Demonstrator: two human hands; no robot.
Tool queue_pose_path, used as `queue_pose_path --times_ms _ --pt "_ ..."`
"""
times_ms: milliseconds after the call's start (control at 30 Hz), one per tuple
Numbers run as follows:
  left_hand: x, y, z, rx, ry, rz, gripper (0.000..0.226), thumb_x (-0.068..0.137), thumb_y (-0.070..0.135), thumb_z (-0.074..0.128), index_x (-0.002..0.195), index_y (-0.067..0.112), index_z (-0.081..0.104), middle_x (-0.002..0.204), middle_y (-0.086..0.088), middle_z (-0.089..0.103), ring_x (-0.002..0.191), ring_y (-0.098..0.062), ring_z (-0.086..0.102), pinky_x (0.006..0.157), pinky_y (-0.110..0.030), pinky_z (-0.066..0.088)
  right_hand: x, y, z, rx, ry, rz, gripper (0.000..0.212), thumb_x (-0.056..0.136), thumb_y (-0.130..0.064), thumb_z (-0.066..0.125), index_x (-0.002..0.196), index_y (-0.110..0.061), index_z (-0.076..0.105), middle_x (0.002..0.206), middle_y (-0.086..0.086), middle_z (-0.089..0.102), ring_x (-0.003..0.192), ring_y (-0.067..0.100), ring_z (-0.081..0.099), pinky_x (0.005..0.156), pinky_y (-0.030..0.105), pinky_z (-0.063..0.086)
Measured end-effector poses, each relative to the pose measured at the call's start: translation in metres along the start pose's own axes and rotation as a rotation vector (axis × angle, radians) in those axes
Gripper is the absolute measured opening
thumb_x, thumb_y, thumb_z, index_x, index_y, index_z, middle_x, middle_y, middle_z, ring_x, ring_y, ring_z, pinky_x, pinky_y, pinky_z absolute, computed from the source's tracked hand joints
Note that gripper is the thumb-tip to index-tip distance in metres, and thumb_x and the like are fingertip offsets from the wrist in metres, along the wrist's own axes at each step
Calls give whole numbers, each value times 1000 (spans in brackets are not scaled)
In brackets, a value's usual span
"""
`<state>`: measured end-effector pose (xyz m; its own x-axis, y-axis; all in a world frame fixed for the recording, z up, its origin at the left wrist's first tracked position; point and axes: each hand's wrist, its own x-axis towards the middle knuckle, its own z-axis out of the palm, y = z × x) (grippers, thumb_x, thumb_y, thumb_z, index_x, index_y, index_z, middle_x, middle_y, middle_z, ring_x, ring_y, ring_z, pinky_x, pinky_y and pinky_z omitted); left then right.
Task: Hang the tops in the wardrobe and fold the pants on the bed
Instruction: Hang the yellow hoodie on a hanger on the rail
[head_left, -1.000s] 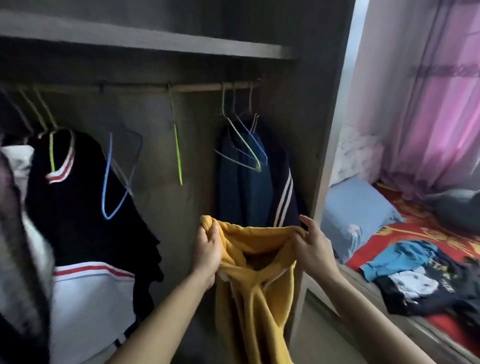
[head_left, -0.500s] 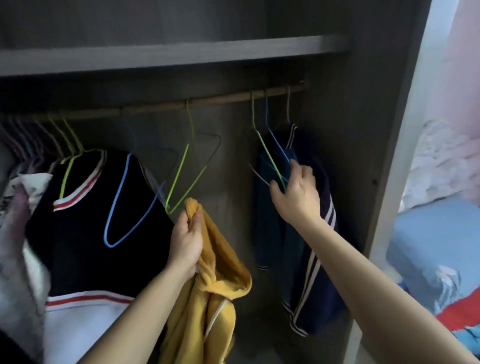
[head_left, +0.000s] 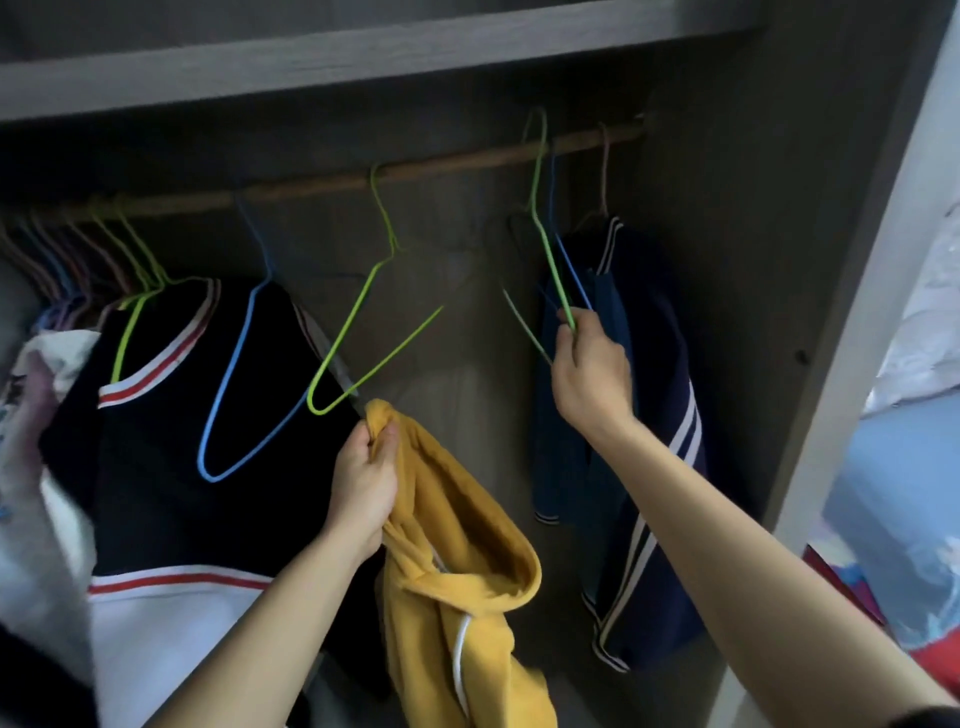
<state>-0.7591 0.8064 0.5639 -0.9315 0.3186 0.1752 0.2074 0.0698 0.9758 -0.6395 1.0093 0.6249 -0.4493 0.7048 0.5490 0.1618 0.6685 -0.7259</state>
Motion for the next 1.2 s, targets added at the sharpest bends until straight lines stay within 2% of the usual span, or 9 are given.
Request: queue_pose_path --times_ms 200,300,400,533,667,767,933,1100,1200 --pt "1 -8 17 -51 -141 -44 21 98 43 51 106 28 64 101 -2 71 95 -20 68 92 -51 54 -103 41 2 66 13 -30 13 105 -24 41 114 -19 49 70 -7 59 52 10 55 46 33 43" --pt "-7 -13 21 -48 -237 -67 28 98 47 50 116 29 61 106 0 70 98 -19 67 94 -48 54 -149 47 -2 84 -22 37 6 104 -18 44 108 -19 49 68 -5 56 52 9 52 44 22 37" --pt "-18 -21 24 -42 -338 -110 34 99 49 46 124 28 57 113 1 67 102 -19 64 94 -44 53 -181 36 -8 73 24 50 7 104 -16 46 106 -20 51 68 -4 57 51 15 54 42 25 42" --pt "-33 -31 28 -84 -410 -161 31 97 51 49 119 29 54 112 1 64 104 -21 63 88 -40 55 -229 22 -17 56 113 25 11 104 -24 42 98 -32 47 65 -3 55 46 17 53 40 41 46" --pt "-48 -30 27 -110 -521 -205 79 70 76 66 127 23 52 116 -1 64 104 -22 63 91 -45 55 -269 19 -33 19 160 -5 14 94 -25 38 85 -23 48 62 -1 53 43 19 53 40 43 45" --pt "-57 -22 28 -119 -560 -241 103 56 74 78 140 25 44 132 0 58 117 -25 58 98 -46 51 -292 20 -48 -9 123 -10 21 90 -24 41 73 -16 50 55 -3 51 43 22 53 40 44 43" --pt "-57 -14 35 -43 -533 -190 54 92 29 67 142 21 46 132 -6 58 115 -27 59 97 -44 52 -308 19 -72 -29 28 58 34 89 -32 48 62 -13 55 52 5 55 43 23 53 43 47 44" --pt "-71 1 34 -109 -510 -234 63 80 48 76 133 22 53 118 -3 63 102 -25 63 87 -41 56 -307 22 -92 19 55 92 46 94 -34 55 60 -4 54 50 8 55 42 26 52 44 47 43" --pt "-80 7 35 -142 -512 -256 66 73 56 79 123 19 58 111 -3 67 98 -25 65 86 -43 57 -309 16 -101 116 55 111 44 92 -38 54 57 -12 54 48 6 56 40 27 53 41 48 46"
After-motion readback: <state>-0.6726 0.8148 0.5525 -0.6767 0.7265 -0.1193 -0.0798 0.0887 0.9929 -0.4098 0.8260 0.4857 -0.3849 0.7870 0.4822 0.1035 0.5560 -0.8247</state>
